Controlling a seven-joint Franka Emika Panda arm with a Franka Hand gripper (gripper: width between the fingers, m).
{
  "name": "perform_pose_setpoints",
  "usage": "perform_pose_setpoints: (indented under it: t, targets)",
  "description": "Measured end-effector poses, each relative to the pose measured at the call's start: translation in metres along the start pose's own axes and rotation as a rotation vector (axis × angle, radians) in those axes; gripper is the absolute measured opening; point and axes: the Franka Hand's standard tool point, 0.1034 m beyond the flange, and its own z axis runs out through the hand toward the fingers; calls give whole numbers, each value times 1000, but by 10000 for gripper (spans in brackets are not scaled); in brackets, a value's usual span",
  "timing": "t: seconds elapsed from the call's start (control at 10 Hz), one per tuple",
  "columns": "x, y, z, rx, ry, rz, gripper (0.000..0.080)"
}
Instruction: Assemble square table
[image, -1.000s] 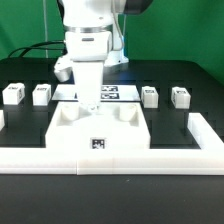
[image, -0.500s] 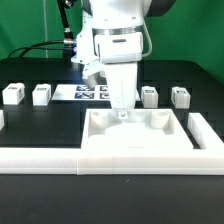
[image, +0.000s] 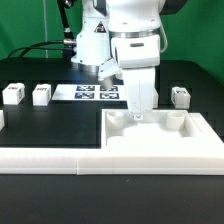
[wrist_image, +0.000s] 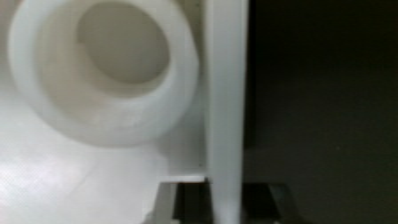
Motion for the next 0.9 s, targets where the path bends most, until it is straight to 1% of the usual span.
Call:
perform_pose_setpoints:
  t: [0.3, 0.4, 0.5, 0.6, 0.7, 0.8, 0.9]
  targets:
    - [-1, 0, 0, 0, 0, -7, 60]
    - [-1, 0, 0, 0, 1, -6, 134]
    - [-2, 0, 0, 1, 0, -4, 134]
    - [-2, 0, 1, 1, 0, -4, 269]
    - [-2, 0, 1, 1, 0, -3, 451]
    - [-3, 0, 1, 1, 0, -3, 576]
    - [-3, 0, 1, 1, 0, -3, 576]
